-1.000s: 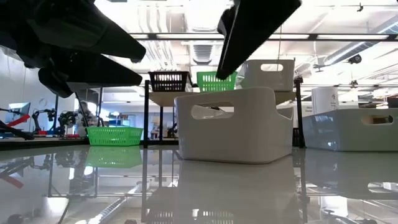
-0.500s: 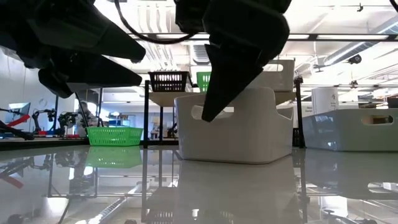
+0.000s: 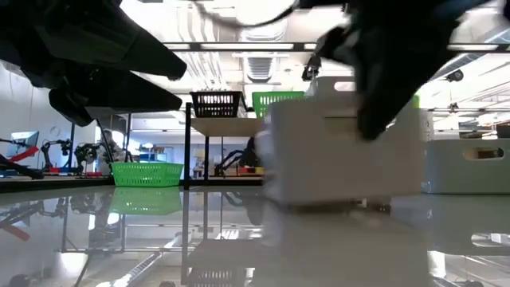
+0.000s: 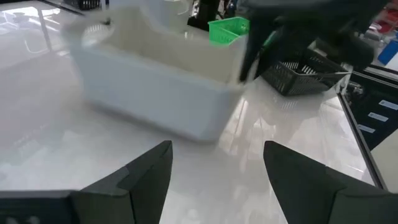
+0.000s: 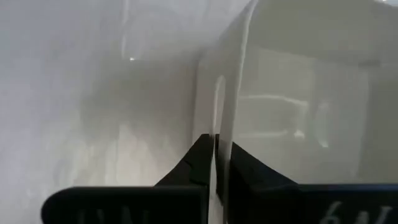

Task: Stack baskets on shelf by color
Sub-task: Stack the left white bin on top of the white bin on the shelf

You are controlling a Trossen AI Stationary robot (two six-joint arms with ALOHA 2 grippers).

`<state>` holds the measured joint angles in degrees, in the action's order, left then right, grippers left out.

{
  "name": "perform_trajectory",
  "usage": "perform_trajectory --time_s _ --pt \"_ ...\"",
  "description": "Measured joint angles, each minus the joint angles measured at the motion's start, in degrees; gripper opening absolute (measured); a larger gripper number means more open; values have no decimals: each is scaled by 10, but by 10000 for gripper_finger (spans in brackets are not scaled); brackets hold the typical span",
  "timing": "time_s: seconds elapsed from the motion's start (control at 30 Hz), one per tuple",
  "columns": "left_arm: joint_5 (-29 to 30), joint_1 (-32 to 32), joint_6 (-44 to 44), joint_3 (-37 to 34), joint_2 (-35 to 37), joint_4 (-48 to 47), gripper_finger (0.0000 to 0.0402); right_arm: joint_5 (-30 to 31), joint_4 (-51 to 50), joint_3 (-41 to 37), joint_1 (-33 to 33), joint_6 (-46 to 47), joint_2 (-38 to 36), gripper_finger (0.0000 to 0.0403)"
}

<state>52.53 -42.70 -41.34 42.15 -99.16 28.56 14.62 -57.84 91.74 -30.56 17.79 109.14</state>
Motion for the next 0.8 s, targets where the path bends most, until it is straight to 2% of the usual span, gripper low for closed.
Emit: perform_trajectory --time_s 0.17,0.3,0.43,0.63,0.73,0.8 --pt "0 0 -2 -1 0 1 238 29 -37 0 -45 -8 -61 9" --pt "0 0 -2 1 0 2 238 110 -77 0 -68 -8 -136 9" --pt "0 3 2 0 0 10 238 191 -100 0 -56 -26 -228 9" --pt "0 12 2 1 0 10 238 247 -82 0 48 -154 -360 9" --pt "0 19 2 1 0 10 238 232 -55 1 136 -227 -403 9" --pt "0 22 2 2 0 10 238 191 -53 1 200 -284 -418 9"
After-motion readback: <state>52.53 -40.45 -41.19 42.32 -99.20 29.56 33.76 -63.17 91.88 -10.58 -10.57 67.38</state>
